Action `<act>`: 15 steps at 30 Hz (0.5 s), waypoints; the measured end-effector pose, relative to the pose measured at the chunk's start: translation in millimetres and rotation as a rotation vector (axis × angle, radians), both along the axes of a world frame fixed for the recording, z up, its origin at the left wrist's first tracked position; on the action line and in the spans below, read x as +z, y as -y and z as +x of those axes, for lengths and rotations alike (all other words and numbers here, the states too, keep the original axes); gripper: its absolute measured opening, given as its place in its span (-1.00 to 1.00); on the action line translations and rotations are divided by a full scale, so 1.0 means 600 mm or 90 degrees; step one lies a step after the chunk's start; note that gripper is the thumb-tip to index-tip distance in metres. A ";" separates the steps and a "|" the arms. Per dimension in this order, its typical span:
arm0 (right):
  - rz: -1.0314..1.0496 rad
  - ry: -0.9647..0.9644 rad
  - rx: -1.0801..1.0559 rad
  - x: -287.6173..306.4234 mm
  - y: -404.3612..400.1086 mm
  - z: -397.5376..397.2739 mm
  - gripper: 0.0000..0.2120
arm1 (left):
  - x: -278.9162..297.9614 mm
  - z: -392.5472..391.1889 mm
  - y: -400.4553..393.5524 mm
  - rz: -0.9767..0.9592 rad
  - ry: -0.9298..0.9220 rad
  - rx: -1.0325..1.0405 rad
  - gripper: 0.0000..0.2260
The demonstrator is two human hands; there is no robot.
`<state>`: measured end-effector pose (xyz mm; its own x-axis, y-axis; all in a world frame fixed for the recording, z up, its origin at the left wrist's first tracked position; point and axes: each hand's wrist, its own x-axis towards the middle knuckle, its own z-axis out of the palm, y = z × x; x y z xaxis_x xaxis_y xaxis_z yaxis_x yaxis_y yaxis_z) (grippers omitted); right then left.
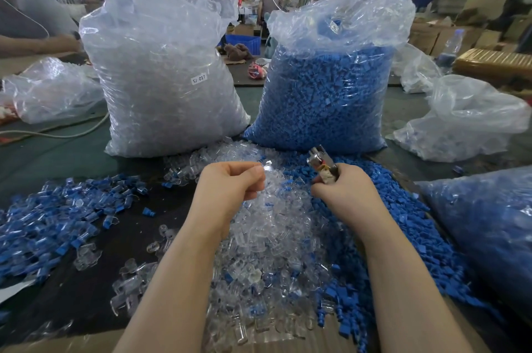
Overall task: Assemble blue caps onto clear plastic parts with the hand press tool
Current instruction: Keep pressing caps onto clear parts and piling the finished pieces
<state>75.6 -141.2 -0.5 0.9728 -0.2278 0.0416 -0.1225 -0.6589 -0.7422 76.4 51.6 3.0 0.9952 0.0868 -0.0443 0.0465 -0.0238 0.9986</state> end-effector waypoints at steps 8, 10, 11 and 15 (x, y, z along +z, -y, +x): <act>0.181 0.157 0.054 0.011 -0.014 -0.004 -0.86 | 0.009 -0.010 0.030 -0.037 0.035 0.063 -0.80; 0.202 0.196 0.072 0.015 -0.022 -0.005 -0.84 | 0.009 -0.012 0.033 -0.045 0.060 0.105 -0.79; 0.212 0.211 0.083 0.016 -0.026 -0.006 -0.83 | 0.009 -0.012 0.034 -0.043 0.069 0.118 -0.79; 0.232 0.252 0.127 0.020 -0.042 -0.011 -0.81 | 0.012 -0.015 0.037 -0.050 0.072 0.115 -0.80</act>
<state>69.1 -115.9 11.4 0.9249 -0.1087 0.3642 0.3111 -0.3342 -0.8897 67.4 29.3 10.4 0.9630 0.2643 0.0528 -0.0691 0.0527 0.9962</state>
